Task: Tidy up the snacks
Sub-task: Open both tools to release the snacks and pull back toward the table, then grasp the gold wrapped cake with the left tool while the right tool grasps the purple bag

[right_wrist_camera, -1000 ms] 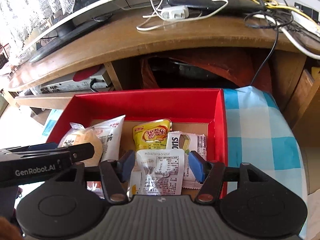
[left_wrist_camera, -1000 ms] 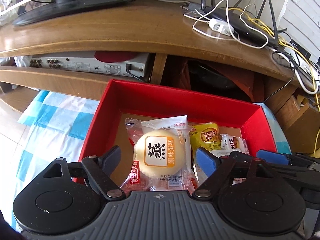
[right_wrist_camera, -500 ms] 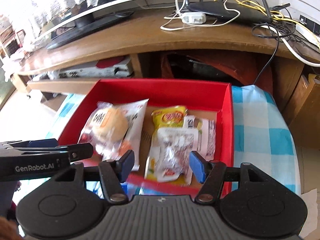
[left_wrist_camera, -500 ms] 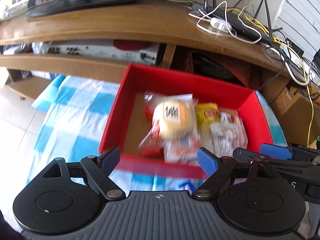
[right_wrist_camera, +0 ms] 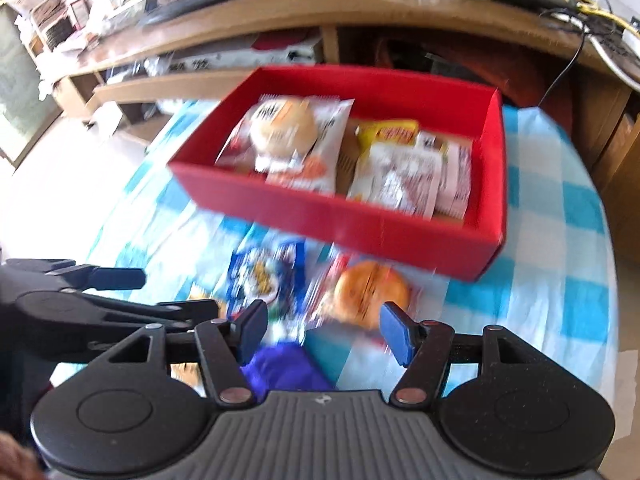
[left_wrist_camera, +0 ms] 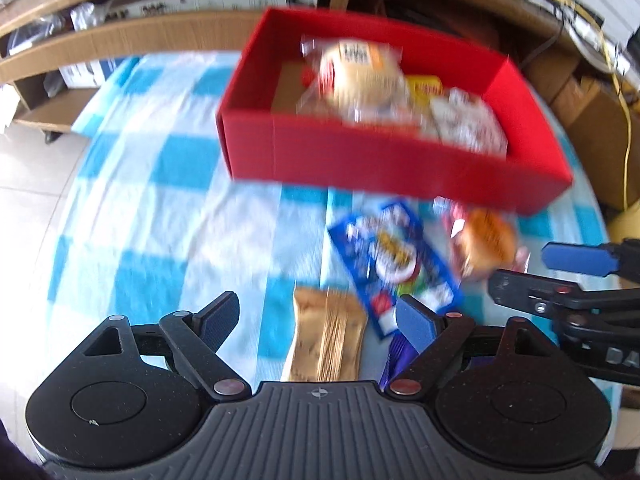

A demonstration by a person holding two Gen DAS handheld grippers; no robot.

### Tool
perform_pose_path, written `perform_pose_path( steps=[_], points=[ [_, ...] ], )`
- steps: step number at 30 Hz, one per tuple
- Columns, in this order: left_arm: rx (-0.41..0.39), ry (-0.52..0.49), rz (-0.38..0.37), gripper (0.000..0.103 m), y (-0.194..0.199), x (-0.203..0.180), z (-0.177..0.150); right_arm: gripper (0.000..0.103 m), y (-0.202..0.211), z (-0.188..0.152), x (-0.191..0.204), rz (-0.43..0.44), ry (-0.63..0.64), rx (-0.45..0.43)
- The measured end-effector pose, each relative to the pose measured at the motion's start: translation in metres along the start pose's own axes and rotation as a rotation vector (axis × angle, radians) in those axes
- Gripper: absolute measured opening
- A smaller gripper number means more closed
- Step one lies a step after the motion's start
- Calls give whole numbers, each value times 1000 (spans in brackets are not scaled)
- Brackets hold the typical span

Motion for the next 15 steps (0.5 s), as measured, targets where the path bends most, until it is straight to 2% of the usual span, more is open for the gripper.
perform_pose_path(
  steps=[5,8,11,13,15],
  points=[
    [48,-2,0,88,-17,0,-11,82,-3,-12,2,9,17,37],
    [43,-9,9,87,-18,-1,-11,82,-6,-14,2,16,24,53],
    [26,-39,44,70,-15,-3,-13,82,-10,-17,2,30,39,83],
    [23,-46,37,49,-13,-5,-12,82,-15,-20,3,40,54,104],
    [30,-41,21,48,-10,-1,-14,82,-19,-24,5,50,69,130]
  ],
)
Point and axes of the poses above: each gripper's, at about its wrist camera, not at the fingertips, and y roughly against the way its jaws point, x to its left, z to its top, the point moved 3 cm from there along -y, roughly the way its jaws point, and after that the axes turned 9 degrees about z, right-handed, at the moved point
